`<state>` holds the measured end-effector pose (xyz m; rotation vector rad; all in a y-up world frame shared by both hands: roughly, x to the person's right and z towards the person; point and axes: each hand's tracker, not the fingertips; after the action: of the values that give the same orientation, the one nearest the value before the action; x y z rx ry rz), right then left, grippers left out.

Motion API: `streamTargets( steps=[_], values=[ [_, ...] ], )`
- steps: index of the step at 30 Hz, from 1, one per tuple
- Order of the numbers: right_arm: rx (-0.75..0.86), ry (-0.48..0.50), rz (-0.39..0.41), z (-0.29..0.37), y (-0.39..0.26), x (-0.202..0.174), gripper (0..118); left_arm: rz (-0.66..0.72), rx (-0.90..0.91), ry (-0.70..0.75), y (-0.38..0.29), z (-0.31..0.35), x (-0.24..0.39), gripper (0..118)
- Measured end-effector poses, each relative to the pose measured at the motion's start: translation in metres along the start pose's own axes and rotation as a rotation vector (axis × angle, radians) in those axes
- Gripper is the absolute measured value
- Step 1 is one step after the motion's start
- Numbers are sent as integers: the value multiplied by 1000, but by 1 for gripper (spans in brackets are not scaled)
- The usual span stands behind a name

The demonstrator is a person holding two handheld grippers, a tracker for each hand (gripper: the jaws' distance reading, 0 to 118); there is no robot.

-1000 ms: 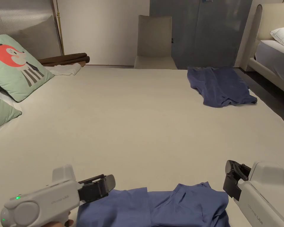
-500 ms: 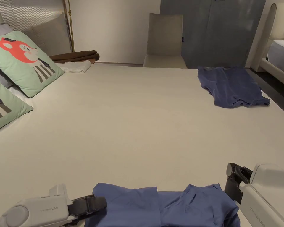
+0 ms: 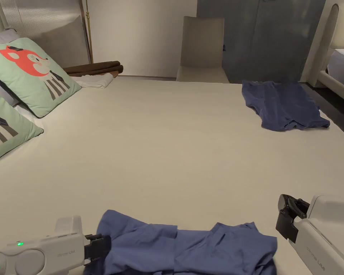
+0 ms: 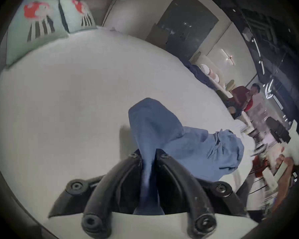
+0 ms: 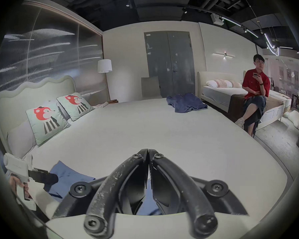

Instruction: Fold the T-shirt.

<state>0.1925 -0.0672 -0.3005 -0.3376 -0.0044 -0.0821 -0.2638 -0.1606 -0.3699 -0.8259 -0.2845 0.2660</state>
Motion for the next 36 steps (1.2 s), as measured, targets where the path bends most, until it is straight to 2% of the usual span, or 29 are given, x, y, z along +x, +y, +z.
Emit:
streamTargets(
  steps=[2,6,9,12,18,27,36],
  values=[
    [5,7,-2,-1,1,-1,0,-33,19,71,7,16,-9,9],
    [12,26,-4,0,2,-6,0,12,33,111,16,37,-36,9],
    [17,37,-1,1,2,-9,0,-37,36,175,19,44,-36,9],
    [14,44,2,2,1,-11,0,-22,50,100,21,48,-13,9],
    [12,43,1,5,0,-8,0,-125,51,-35,35,36,67,9],
    [20,2,-12,15,1,11,0,-189,-25,-196,38,-20,165,9],
    [14,-38,-31,20,-3,27,0,-248,-138,-170,5,-83,214,9]
  ],
)
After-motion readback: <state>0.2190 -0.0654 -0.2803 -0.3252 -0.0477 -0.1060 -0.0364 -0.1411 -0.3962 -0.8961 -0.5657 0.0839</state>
